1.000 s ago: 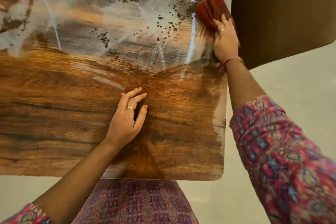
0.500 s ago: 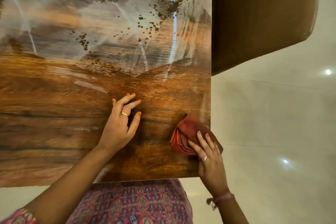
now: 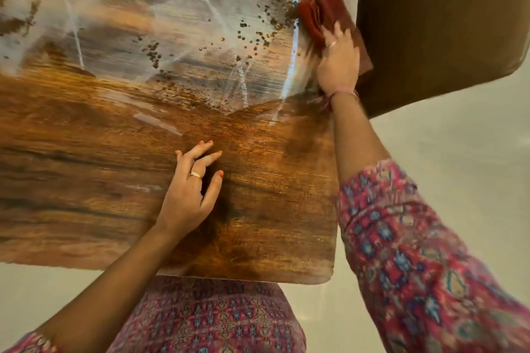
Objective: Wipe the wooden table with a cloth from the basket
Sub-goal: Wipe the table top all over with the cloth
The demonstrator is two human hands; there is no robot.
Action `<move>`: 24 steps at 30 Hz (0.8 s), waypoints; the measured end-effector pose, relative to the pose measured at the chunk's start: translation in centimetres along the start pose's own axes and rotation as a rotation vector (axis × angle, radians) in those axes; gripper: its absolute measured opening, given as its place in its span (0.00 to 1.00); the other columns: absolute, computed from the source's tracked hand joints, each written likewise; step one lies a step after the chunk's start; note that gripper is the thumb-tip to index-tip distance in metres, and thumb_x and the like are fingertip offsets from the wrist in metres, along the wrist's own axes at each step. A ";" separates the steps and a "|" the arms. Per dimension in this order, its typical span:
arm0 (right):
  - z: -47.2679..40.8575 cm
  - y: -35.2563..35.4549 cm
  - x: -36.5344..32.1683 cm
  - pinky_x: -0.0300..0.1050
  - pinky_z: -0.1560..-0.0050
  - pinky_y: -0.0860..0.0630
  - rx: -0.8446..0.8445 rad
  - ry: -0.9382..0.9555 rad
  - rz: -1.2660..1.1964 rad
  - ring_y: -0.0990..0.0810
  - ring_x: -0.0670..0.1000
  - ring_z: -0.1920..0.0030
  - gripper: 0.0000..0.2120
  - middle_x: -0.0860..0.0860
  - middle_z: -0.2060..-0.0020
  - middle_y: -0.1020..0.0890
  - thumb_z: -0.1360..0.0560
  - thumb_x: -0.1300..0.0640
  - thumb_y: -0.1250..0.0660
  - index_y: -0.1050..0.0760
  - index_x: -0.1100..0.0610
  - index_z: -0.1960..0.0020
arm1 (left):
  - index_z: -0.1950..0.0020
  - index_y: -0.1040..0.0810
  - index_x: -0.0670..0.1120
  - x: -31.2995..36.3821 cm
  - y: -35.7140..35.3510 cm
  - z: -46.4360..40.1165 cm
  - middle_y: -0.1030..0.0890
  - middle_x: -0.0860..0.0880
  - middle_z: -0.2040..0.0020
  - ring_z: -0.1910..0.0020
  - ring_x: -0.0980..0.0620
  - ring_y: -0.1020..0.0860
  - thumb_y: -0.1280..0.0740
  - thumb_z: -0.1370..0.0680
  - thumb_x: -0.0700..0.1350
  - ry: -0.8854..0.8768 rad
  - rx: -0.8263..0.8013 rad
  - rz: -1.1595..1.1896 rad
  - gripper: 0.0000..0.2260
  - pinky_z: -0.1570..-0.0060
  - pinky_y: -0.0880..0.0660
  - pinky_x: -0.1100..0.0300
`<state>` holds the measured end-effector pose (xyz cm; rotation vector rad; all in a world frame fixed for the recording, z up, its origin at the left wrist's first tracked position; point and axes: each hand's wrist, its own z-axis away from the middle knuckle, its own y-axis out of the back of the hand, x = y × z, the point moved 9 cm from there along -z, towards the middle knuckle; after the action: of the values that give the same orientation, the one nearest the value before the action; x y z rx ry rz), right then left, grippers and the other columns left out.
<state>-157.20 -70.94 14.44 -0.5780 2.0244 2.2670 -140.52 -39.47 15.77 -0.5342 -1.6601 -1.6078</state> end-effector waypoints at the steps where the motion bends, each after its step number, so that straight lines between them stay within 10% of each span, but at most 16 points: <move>1: 2.3 -0.5 -1.7 0.61 0.28 0.43 0.009 0.037 0.008 0.40 0.56 0.26 0.23 0.51 0.26 0.36 0.22 0.60 0.48 0.33 0.48 0.28 | 0.33 0.29 0.43 -0.1 0.3 0.1 0.33 0.49 0.31 0.27 0.51 0.38 0.42 0.21 0.49 0.014 0.021 0.011 0.19 0.26 0.59 0.63; 7: 27.4 -7.1 -14.3 0.56 0.28 0.42 -0.296 0.600 -0.036 0.40 0.54 0.26 0.23 0.50 0.26 0.36 0.24 0.56 0.45 0.33 0.50 0.29 | 0.33 0.29 0.39 -1.0 2.9 0.6 0.38 0.49 0.30 0.28 0.61 0.42 0.43 0.21 0.51 0.088 0.200 0.068 0.21 0.27 0.43 0.52; 11: 25.1 -7.2 -13.7 0.56 0.30 0.39 -0.318 0.793 0.026 0.37 0.51 0.27 0.21 0.48 0.27 0.34 0.24 0.50 0.45 0.30 0.46 0.32 | 0.35 0.29 0.49 -2.4 3.8 1.2 0.37 0.52 0.30 0.26 0.52 0.41 0.44 0.20 0.53 0.146 0.195 0.072 0.16 0.25 0.52 0.49; 20: 0.9 -0.8 -1.6 0.59 0.26 0.49 0.090 -0.226 0.045 0.46 0.52 0.24 0.23 0.48 0.24 0.42 0.21 0.51 0.49 0.38 0.46 0.26 | 0.42 0.23 0.48 -3.0 4.0 1.1 0.34 0.54 0.32 0.27 0.56 0.42 0.41 0.21 0.46 0.135 0.133 0.069 0.11 0.27 0.60 0.62; 24: 9.1 -3.9 -9.6 0.58 0.27 0.47 0.070 -0.003 0.036 0.44 0.53 0.24 0.22 0.49 0.25 0.40 0.21 0.55 0.47 0.37 0.49 0.27 | 0.40 0.26 0.52 -3.4 5.2 1.5 0.33 0.54 0.32 0.27 0.52 0.40 0.41 0.21 0.46 0.185 0.198 0.146 0.11 0.25 0.53 0.47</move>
<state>-149.44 -59.57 14.34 -0.5371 2.1205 2.2039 -134.89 -36.72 16.76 -0.3841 -1.5819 -1.3293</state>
